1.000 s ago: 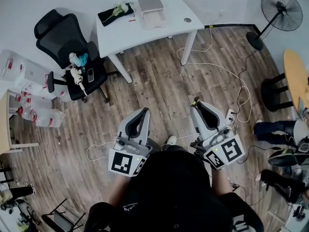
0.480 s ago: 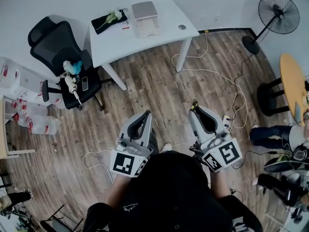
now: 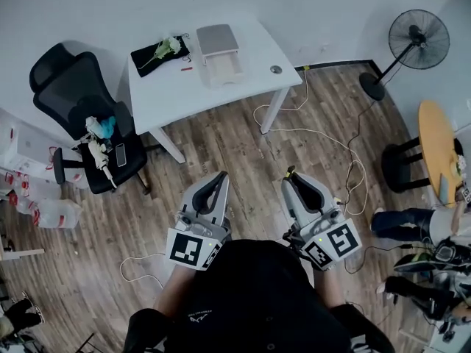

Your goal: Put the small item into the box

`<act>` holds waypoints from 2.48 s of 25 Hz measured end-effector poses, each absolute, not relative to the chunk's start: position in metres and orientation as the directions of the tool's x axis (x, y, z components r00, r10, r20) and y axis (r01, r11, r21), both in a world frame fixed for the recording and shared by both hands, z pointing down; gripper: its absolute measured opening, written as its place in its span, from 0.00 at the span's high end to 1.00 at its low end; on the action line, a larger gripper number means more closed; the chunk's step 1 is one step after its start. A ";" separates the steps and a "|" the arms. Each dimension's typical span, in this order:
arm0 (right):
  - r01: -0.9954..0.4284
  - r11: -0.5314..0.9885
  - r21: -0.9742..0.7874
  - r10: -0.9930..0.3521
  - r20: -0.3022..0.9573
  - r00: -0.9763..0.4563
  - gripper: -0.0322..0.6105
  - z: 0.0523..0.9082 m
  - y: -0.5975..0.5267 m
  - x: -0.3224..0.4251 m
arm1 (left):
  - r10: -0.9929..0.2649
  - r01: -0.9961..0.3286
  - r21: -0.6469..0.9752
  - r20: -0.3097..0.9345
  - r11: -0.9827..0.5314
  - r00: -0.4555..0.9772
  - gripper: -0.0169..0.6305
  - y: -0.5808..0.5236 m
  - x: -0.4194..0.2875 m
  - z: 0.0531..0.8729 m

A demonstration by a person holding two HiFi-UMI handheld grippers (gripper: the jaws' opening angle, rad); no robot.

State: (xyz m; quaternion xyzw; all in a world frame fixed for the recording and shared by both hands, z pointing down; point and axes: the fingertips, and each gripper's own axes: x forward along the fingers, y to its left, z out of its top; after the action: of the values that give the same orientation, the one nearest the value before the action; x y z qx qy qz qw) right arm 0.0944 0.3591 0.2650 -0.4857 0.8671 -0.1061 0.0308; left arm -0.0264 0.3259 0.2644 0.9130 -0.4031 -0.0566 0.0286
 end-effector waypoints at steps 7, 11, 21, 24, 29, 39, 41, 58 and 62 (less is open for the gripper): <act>-0.863 0.456 -0.215 -0.878 0.049 -0.476 0.84 0.262 0.288 0.073 | -0.692 -0.688 0.079 -0.081 -0.722 0.717 0.97 0.256 -0.046 0.264; -0.874 0.436 -0.212 -0.890 0.041 -0.454 0.84 0.261 0.252 0.057 | -0.685 -0.681 0.068 -0.085 -0.729 0.724 0.97 0.217 -0.070 0.263; -0.878 0.419 -0.229 -0.894 0.065 -0.444 0.84 0.266 0.198 0.035 | -0.682 -0.675 0.102 -0.056 -0.731 0.729 0.97 0.167 -0.095 0.272; -0.875 0.424 -0.235 -0.890 0.073 -0.450 0.84 0.268 0.183 0.036 | -0.691 -0.685 0.091 -0.056 -0.722 0.721 0.97 0.154 -0.099 0.272; -0.857 0.450 -0.253 -0.876 0.065 -0.479 0.84 0.273 0.150 0.042 | -0.732 -0.726 0.091 -0.053 -0.681 0.679 0.97 0.129 -0.107 0.275; -0.801 0.543 -0.251 -0.819 0.050 -0.571 0.84 0.275 0.043 0.051 | -0.800 -0.797 0.075 -0.041 -0.600 0.598 0.97 0.044 -0.100 0.282; -0.791 0.556 -0.256 -0.809 0.054 -0.585 0.84 0.277 0.019 0.056 | -0.809 -0.806 0.073 -0.034 -0.587 0.587 0.97 0.023 -0.094 0.284; -0.637 0.714 -0.292 -0.650 0.062 -0.757 0.84 0.285 -0.157 0.095 | -0.929 -0.926 0.072 -0.025 -0.371 0.370 0.97 -0.110 -0.053 0.271; -0.586 0.754 -0.297 -0.598 0.061 -0.799 0.84 0.289 -0.186 0.095 | -0.954 -0.953 0.056 -0.011 -0.299 0.299 0.97 -0.126 -0.052 0.276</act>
State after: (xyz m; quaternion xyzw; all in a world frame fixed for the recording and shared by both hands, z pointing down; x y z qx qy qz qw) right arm 0.0950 -0.1859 0.2893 -0.3161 0.9362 -0.1522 0.0190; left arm -0.0520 -0.1256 0.2759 0.8056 -0.5918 -0.0210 0.0193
